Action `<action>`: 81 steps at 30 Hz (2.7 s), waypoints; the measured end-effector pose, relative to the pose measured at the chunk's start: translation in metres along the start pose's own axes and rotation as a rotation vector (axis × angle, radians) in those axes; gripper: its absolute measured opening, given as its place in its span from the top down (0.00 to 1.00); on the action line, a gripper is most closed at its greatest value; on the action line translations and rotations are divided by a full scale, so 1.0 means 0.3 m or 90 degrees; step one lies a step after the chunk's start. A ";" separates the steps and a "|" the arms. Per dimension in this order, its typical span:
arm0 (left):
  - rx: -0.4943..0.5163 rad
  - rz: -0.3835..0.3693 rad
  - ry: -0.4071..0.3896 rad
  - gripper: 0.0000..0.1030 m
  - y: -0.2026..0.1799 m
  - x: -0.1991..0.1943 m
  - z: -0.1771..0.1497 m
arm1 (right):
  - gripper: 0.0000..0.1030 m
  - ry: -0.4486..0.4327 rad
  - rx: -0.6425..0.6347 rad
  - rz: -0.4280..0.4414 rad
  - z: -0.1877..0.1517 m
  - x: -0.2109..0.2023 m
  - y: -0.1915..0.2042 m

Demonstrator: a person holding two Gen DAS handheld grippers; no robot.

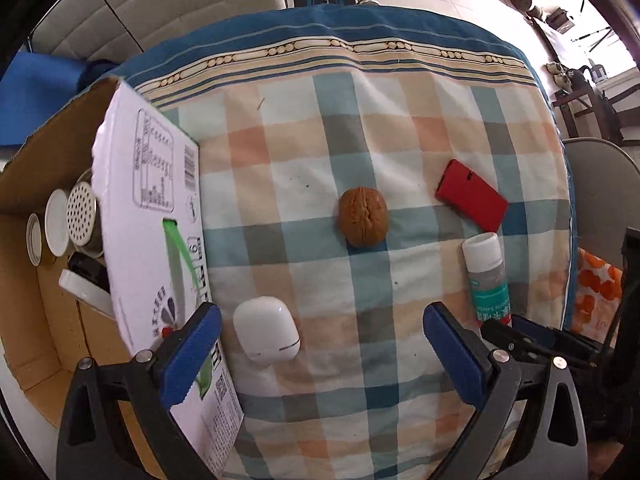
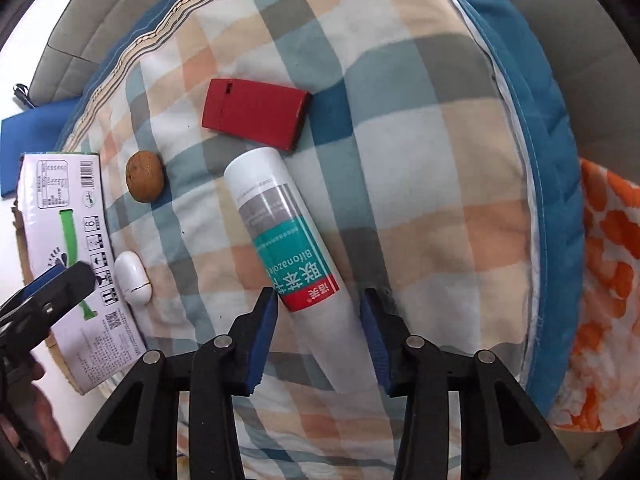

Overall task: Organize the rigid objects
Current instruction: 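Grasp the white tube with the right tool while the left tool grasps the walnut, then lift the white tube and walnut off the cloth with both tools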

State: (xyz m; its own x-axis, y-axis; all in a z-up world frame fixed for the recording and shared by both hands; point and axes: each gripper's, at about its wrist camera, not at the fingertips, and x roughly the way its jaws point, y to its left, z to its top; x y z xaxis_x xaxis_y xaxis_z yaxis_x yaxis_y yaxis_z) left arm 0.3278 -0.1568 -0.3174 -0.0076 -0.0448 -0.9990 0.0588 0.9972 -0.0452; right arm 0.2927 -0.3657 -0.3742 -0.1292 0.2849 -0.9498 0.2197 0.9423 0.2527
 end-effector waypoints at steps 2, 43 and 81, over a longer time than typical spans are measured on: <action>-0.004 -0.005 -0.008 0.00 -0.015 0.017 0.031 | 0.56 -0.002 0.016 0.019 -0.002 -0.002 -0.028; 0.047 -0.076 0.073 0.49 -0.011 0.170 -0.014 | 0.55 0.037 0.132 -0.010 0.065 0.087 -0.009; 0.051 -0.141 -0.085 0.71 0.080 -0.285 -0.089 | 0.66 -0.051 0.055 0.097 -0.096 -0.289 0.130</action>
State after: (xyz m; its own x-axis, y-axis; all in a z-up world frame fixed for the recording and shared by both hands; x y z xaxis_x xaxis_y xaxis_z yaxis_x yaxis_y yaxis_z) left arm 0.3033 -0.1275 -0.2330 0.1023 -0.2742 -0.9562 0.1487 0.9547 -0.2578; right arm 0.2846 -0.3487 -0.2766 -0.0116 0.4046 -0.9144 0.3129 0.8700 0.3810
